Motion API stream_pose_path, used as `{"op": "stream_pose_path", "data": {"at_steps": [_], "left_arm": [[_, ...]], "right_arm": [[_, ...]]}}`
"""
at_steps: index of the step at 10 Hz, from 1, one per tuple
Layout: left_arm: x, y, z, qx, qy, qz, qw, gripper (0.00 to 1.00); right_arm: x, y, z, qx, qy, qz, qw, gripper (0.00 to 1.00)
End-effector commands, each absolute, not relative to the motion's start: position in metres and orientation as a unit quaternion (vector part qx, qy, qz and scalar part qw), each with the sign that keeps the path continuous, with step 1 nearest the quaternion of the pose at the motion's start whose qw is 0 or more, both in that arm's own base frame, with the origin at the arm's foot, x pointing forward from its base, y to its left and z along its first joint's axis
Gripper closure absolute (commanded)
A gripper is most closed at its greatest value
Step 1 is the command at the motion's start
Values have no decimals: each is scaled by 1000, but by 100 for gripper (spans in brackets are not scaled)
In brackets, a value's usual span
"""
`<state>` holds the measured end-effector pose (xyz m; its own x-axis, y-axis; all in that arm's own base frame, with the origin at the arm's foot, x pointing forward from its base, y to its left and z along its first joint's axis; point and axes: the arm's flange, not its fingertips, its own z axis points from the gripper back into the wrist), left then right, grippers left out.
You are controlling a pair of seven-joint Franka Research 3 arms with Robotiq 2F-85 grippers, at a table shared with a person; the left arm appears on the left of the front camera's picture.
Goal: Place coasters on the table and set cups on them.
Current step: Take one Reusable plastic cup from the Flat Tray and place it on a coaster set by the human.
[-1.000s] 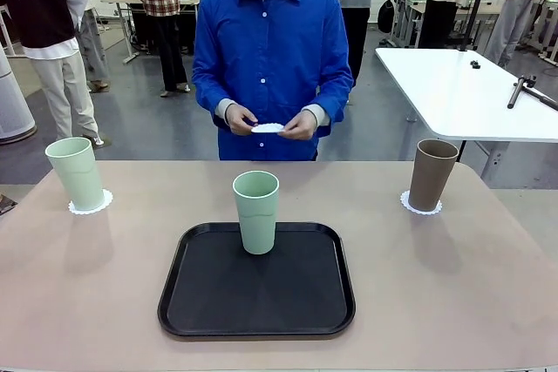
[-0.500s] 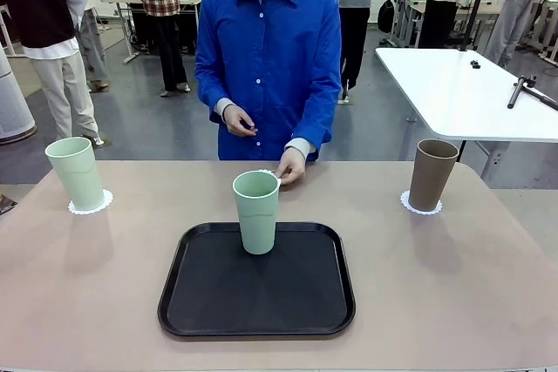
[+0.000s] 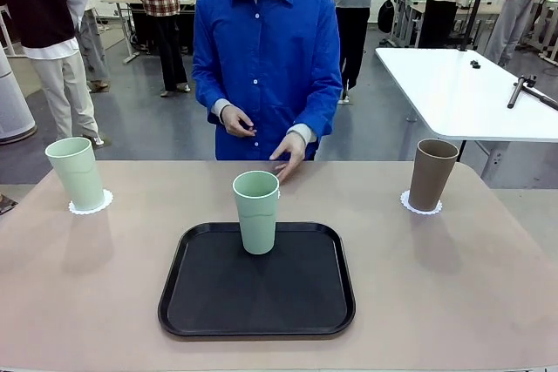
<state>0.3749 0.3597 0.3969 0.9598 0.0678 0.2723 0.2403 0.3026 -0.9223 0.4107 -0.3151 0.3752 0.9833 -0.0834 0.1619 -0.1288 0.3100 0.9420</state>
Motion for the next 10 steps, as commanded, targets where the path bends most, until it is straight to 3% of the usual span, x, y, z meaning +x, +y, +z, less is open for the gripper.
{"op": "stream_pose_path", "data": {"at_steps": [1, 10], "left_arm": [[374, 360, 397, -585, -133, -52, 798, 0], [374, 360, 397, -585, -133, -52, 798, 0]], "right_arm": [[411, -315, 376, 584, -91, 12, 806, 0], [411, -315, 376, 584, -91, 12, 806, 0]]}}
